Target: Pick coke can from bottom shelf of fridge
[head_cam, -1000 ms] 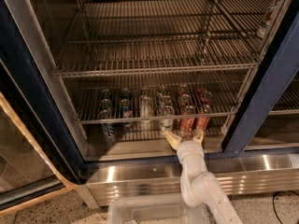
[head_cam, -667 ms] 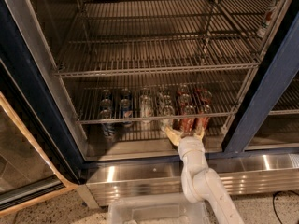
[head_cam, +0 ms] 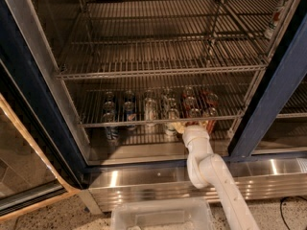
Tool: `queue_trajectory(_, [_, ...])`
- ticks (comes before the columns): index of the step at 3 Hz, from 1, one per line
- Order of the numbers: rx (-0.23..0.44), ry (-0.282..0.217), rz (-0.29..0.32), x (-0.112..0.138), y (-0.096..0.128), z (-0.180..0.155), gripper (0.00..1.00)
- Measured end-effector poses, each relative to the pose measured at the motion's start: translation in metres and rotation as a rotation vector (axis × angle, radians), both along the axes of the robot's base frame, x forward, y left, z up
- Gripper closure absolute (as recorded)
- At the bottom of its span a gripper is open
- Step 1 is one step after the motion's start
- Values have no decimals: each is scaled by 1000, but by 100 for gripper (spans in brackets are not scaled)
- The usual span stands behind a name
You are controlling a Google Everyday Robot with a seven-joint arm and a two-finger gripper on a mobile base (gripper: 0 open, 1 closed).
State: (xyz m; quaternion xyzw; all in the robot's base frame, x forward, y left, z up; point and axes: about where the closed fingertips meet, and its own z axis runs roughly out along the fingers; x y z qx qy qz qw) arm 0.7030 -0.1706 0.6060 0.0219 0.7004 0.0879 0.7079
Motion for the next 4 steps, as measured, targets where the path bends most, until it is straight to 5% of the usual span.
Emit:
queue_trajectory(1, [3, 6, -6, 4, -3, -3, 0])
queue_trajectory(3, [-25, 15, -26, 3, -4, -5, 0])
queue_trajectory(4, [-45, 45, -32, -1, 3, -13, 19])
